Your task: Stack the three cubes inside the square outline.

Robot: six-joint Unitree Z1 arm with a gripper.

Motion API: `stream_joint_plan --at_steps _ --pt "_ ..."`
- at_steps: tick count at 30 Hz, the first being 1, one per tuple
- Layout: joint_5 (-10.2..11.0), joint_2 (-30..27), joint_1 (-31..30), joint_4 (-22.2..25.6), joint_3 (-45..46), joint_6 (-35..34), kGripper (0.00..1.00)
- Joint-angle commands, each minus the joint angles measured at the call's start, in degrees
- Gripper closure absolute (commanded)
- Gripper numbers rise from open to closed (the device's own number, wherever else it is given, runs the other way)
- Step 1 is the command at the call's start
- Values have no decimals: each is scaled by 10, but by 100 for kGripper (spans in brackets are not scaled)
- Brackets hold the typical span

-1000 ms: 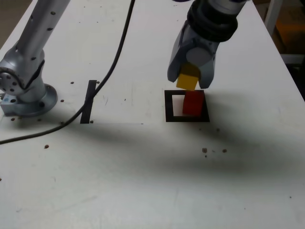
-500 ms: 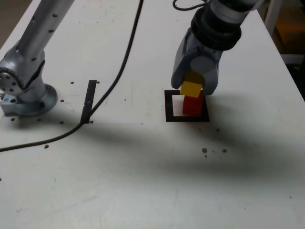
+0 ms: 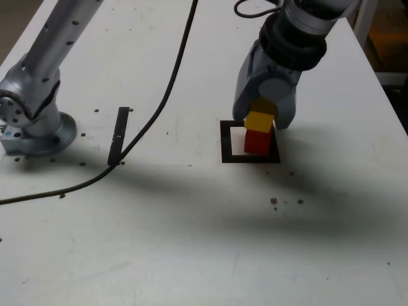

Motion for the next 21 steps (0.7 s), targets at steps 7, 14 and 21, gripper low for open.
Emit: stream_joint_plan --at_steps 7,14,21 --pt "3 1 -3 17 -13 -1 1" --pt "4 -1 -3 25 -20 -1 0" --pt "25 -37 29 44 -8 9 0"
